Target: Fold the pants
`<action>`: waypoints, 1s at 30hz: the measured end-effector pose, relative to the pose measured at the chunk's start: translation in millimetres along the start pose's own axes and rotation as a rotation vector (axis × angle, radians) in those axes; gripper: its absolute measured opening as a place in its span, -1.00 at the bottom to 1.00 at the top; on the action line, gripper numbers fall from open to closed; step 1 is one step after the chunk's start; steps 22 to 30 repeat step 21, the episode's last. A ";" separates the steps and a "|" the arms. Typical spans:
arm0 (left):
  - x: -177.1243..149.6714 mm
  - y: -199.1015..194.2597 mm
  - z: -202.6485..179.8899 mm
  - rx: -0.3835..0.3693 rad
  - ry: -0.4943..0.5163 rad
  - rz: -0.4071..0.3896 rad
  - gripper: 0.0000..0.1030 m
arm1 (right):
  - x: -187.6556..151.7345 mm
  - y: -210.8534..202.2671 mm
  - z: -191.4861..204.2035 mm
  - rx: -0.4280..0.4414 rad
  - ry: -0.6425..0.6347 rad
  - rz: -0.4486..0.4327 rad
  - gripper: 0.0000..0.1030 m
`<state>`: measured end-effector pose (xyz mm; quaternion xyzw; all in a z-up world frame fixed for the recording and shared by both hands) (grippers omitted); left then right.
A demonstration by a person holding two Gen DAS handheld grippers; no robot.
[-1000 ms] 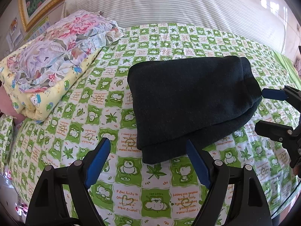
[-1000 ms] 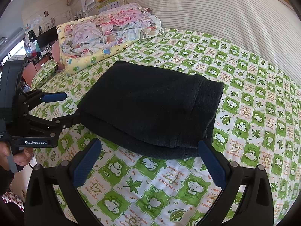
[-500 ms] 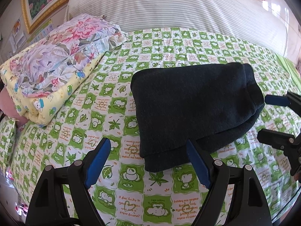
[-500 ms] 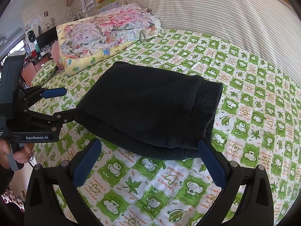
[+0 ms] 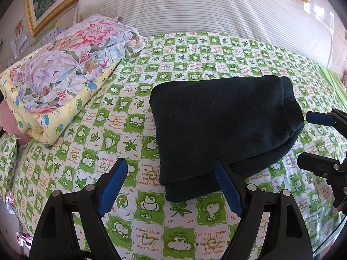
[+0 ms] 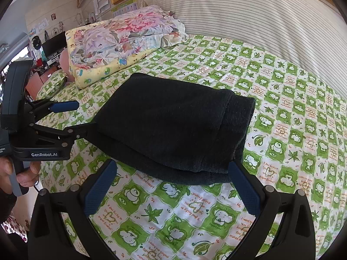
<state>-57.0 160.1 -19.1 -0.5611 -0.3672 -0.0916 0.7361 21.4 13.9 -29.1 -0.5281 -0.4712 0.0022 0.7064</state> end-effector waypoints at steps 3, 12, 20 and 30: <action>1.3 -0.7 0.2 0.002 0.001 -0.001 0.61 | 1.0 -2.0 0.3 0.001 0.000 -0.006 0.99; 2.0 -0.1 1.0 0.006 -0.003 0.011 0.61 | -2.0 -1.0 -1.7 0.002 0.013 -0.009 0.99; 4.0 5.3 -6.6 0.005 0.007 0.031 0.61 | -2.5 -4.1 -11.7 0.001 0.053 -0.029 0.99; 4.5 5.6 -8.5 0.004 0.011 0.034 0.61 | -2.2 -4.1 -13.0 0.002 0.059 -0.032 0.99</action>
Point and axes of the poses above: each gripper's, at about its wrist camera, not at the fingertips, and y roughly the way its jaws point, z to its left, x to its top, the point moved 4 cm from there along y, roughly the way its jaws point, and after that the axes turned 1 degree about -x, right-handed, at the moved point
